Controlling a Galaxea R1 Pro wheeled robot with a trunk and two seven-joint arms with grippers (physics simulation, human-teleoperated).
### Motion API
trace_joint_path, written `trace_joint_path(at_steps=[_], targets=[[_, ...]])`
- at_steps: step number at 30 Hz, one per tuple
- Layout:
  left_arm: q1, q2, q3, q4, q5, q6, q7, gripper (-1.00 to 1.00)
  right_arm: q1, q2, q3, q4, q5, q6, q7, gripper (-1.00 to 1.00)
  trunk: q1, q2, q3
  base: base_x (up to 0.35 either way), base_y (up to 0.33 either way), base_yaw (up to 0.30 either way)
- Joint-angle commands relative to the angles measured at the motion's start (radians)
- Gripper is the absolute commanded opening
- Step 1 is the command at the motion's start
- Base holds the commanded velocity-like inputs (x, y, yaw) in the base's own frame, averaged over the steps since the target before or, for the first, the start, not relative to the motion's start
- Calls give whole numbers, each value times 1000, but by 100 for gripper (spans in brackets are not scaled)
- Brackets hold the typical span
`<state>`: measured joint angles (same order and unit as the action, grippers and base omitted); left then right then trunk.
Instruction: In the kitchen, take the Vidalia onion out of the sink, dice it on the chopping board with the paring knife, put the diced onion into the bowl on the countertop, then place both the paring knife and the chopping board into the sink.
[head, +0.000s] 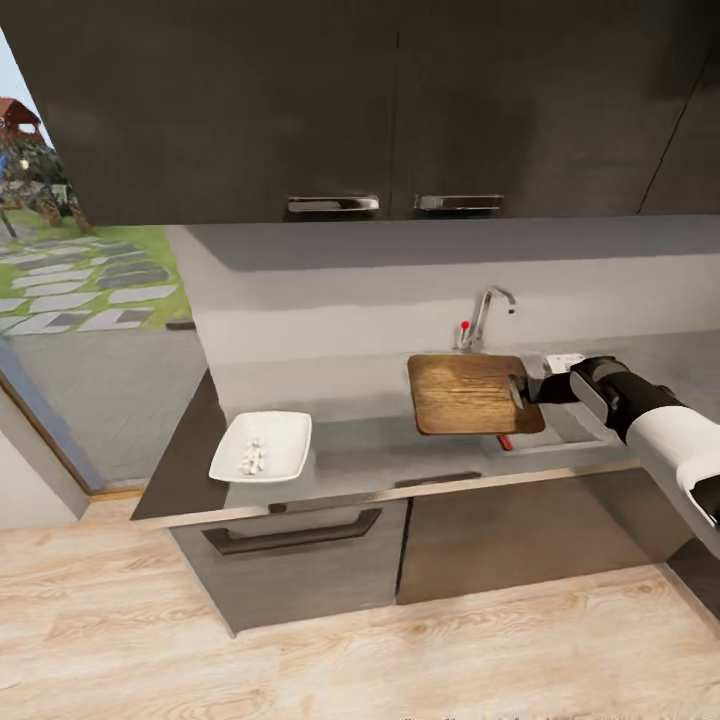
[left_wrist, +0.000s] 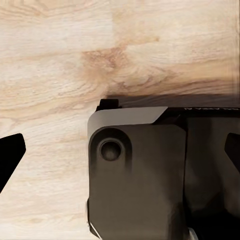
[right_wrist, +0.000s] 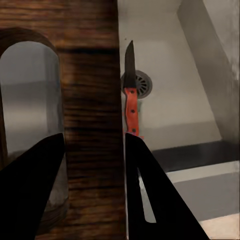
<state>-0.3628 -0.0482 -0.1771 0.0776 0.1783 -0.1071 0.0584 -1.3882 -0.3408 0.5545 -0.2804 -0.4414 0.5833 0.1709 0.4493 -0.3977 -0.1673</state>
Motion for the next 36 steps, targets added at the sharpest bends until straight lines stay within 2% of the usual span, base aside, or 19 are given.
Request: trace_joint_path(at_steps=[1,10,15,20,25,29,36], targets=[[-2,-1,-9,5,9,-8,1,100,0,-1,2,-2,3,4,4,-100,1,-2,-2,0,-288,-237],[-2,0,-9,5,9,-8,1,100,-1,-1,2,0,4,4,5,-100,1,-2,-2,29,-256,-242],[-2,1,-9,5,9,-8,4,100,0,4,2,0,-1,3,8,-100,1,-2,-2,191,-188,-228],[-2,1,-9,5,9,-8,4,100,-1,5,2,0,-3,2,10,-100,1,-2,-2,219,-243,-52],[-2,1,-9,5,9,-8,4,100,-1,10,4,0,-3,1,9,-100,1,-2,-2,220,-247,153],[-2,1,-9,5,9,-8,4,100,-1,23,4,1,-1,1,6,-100,1,-2,-2,193,-216,262],[-2,1,-9,5,9,-8,4,100,-1,27,3,2,-2,1,6,-100,1,-2,-2,34,-39,241]])
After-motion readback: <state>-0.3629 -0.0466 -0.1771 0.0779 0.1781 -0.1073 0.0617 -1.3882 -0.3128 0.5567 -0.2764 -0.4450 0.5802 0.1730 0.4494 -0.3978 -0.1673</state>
